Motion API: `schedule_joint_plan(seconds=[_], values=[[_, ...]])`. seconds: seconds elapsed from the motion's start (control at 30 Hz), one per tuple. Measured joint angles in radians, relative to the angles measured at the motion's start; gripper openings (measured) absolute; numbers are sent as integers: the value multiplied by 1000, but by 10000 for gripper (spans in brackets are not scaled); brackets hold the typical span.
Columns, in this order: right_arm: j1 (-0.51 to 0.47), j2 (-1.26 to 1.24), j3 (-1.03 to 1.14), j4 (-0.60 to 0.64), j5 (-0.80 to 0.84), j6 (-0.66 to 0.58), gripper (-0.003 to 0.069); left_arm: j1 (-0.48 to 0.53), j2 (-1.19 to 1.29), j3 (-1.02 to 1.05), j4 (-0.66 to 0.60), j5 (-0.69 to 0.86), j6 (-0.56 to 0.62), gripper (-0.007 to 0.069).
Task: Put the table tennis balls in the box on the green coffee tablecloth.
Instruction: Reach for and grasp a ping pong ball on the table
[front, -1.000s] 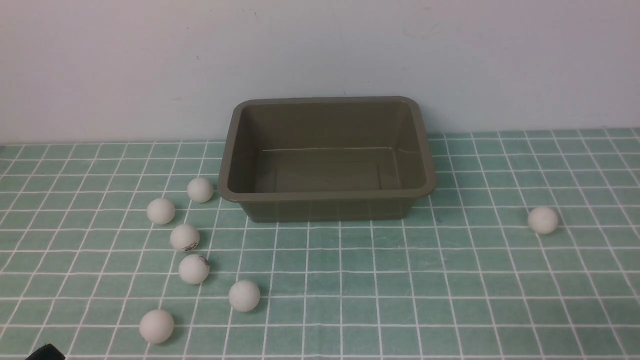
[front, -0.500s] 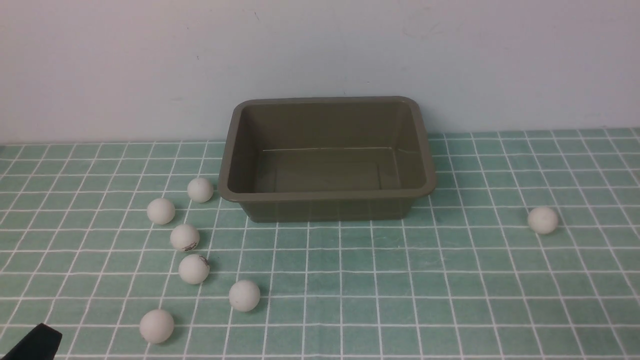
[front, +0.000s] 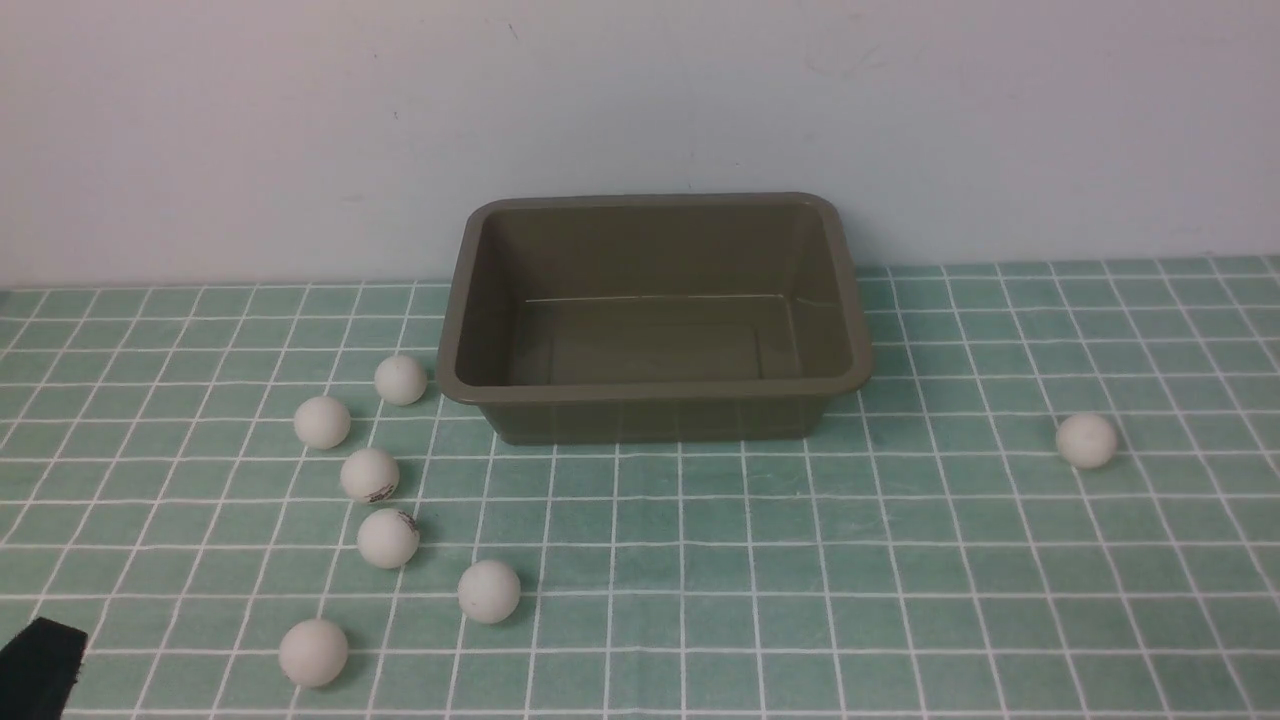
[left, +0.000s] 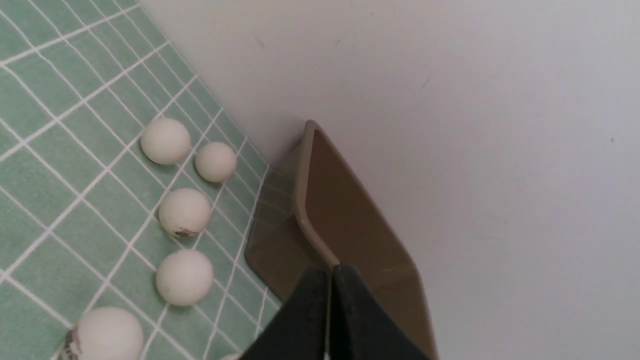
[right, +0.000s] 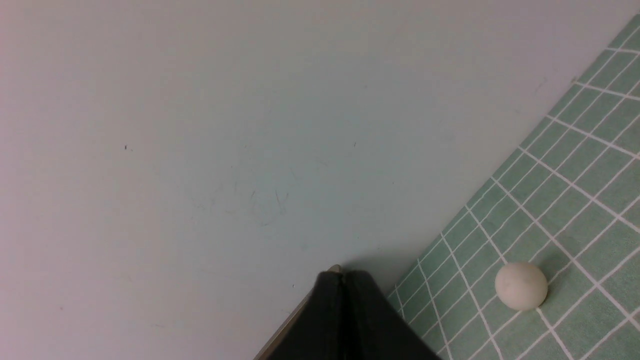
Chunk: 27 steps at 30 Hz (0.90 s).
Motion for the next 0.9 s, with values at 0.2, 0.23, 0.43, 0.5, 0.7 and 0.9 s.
schedule_joint_plan(seconds=[0.2,0.23,0.43,0.5,0.7,0.9], values=[[0,0,-23,2,1,-107,-18,0,0,-12,-91,-143,126,-4],[0,0,-43,-12,18,-148,-18,0,0,-24,-89,-156,157,-4],[0,0,-181,-94,125,-379,-18,0,0,-131,-24,-143,444,-4],[0,43,-275,-137,220,-516,-18,0,3,-197,1,-47,605,-4],[0,295,-386,-250,426,-660,-18,0,119,-285,38,265,820,-4],[0,695,-534,-577,588,-576,-14,0,336,-343,169,385,869,-4]])
